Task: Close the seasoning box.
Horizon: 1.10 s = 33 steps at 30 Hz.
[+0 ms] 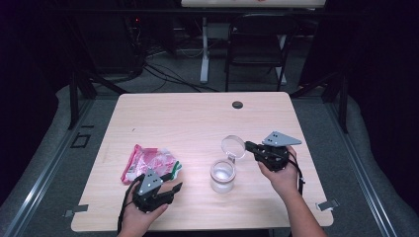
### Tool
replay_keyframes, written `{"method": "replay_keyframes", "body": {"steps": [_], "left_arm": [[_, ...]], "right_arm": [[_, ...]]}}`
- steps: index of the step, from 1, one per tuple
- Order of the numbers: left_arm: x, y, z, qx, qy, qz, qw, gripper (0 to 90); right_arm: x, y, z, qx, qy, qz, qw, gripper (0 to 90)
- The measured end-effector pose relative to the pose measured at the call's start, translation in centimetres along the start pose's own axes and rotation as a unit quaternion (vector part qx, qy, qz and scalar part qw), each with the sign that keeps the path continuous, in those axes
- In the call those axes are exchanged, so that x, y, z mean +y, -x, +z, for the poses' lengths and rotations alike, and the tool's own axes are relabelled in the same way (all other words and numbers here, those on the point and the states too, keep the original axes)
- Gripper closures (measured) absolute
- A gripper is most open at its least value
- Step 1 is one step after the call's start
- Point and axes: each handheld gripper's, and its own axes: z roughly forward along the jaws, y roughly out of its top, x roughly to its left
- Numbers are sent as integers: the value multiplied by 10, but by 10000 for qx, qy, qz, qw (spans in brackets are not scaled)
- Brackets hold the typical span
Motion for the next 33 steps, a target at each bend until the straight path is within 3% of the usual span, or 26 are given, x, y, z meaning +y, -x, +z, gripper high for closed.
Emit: {"method": "replay_keyframes", "body": {"steps": [7,33], "left_arm": [[1,2,0,-47,20,73,10000,512],[2,-5,-2,44,124,-14,9999,498]], "right_arm": [[2,-3,-1,29,19,-37,10000,879],[4,-12,-3,115,64,-107,9999,875]]}}
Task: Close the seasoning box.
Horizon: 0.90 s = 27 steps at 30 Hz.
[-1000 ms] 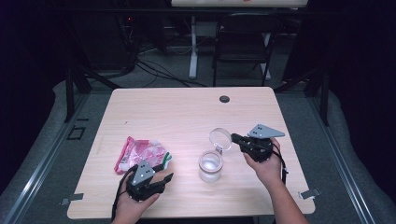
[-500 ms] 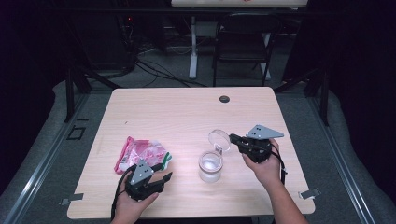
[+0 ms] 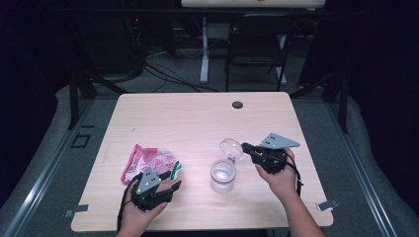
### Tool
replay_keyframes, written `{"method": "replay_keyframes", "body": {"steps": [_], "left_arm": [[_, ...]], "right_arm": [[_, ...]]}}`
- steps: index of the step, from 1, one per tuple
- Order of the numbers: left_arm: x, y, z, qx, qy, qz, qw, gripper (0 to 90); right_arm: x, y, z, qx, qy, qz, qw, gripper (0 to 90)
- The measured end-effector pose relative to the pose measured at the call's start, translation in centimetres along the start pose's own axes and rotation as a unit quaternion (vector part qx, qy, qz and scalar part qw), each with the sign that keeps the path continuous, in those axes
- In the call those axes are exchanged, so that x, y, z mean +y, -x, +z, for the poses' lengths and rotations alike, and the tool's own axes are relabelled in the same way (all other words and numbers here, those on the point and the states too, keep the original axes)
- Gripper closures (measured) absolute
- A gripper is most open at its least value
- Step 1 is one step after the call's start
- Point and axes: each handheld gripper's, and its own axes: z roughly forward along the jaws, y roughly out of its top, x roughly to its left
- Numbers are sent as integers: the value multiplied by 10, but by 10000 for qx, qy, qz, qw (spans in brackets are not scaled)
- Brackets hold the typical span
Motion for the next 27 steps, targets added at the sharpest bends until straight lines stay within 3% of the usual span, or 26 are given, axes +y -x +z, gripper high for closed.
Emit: {"method": "replay_keyframes", "body": {"steps": [5,16,27], "left_arm": [[2,0,2,-42,19,-3,10000,500],[7,-2,7,-107,81,32,9999,499],[9,-3,10,-120,85,34,9999,487]], "right_arm": [[0,-5,-1,13,3,-57,10000,872],[-7,-35,9,286,-315,-525,9977,854],[-11,-43,9,465,-327,-477,9972,820]]}}
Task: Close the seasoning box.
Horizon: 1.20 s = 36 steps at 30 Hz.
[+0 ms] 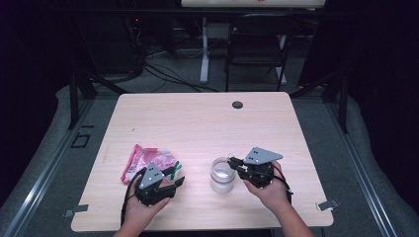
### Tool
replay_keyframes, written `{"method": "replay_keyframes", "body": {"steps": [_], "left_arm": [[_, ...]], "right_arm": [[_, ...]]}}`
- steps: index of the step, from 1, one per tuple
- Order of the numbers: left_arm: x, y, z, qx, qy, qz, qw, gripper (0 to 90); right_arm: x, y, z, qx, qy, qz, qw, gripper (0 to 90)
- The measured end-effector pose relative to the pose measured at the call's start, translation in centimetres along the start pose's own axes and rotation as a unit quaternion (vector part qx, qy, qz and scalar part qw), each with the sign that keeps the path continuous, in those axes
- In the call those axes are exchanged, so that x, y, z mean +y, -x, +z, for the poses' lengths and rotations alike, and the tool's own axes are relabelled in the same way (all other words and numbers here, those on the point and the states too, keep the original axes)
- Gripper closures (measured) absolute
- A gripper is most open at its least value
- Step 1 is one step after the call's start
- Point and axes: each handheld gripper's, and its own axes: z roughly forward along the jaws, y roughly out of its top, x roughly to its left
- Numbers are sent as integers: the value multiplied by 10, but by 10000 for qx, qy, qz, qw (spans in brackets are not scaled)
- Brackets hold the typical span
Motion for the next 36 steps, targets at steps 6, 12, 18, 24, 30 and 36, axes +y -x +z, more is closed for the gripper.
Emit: {"method": "replay_keyframes", "body": {"steps": [6,12,18,24,30,36], "left_arm": [[0,-1,0,19,24,-28,10000,475],[1,-3,-1,36,62,-21,10000,470],[3,-5,0,51,102,-28,9999,465],[4,-6,-1,44,101,-5,9999,462],[7,-12,-5,73,176,-102,9998,452],[10,-21,-11,215,239,-144,9994,443]], "right_arm": [[0,-2,0,73,16,4,10000,777],[0,-3,-1,8,43,14,10000,679],[1,-6,-4,21,131,84,9999,585],[3,-5,-8,-40,211,83,9997,512],[3,-3,-13,-139,235,34,9996,457],[0,4,-18,-248,209,127,9994,444]]}}
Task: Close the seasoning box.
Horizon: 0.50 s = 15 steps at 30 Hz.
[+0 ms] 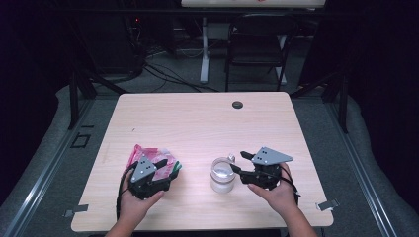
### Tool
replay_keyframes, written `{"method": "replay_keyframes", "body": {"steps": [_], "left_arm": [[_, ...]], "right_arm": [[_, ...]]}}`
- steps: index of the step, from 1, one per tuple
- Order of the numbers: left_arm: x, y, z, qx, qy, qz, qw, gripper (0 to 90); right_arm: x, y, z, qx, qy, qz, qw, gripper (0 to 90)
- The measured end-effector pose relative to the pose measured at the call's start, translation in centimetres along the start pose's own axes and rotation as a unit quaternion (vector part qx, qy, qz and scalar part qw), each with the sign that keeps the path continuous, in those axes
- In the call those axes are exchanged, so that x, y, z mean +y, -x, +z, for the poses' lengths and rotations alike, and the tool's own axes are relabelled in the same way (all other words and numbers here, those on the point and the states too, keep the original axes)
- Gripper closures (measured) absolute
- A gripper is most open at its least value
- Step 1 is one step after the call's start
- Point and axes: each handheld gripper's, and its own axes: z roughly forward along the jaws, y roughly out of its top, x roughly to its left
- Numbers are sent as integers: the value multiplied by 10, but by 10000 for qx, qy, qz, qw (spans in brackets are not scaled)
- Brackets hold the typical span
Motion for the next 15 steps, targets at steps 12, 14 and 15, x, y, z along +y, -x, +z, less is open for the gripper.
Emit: {"method": "replay_keyframes", "body": {"steps": [12,14,15], "left_arm": [[1,-41,-30,528,63,-503,9973,423],[-2,-48,-34,699,76,-579,9958,423],[-4,-52,-36,778,58,-609,9951,423]], "right_arm": [[-7,23,-12,-478,-103,287,9984,432],[-10,26,-15,-526,-101,386,9978,432],[-12,27,-17,-549,-125,415,9976,433]]}}
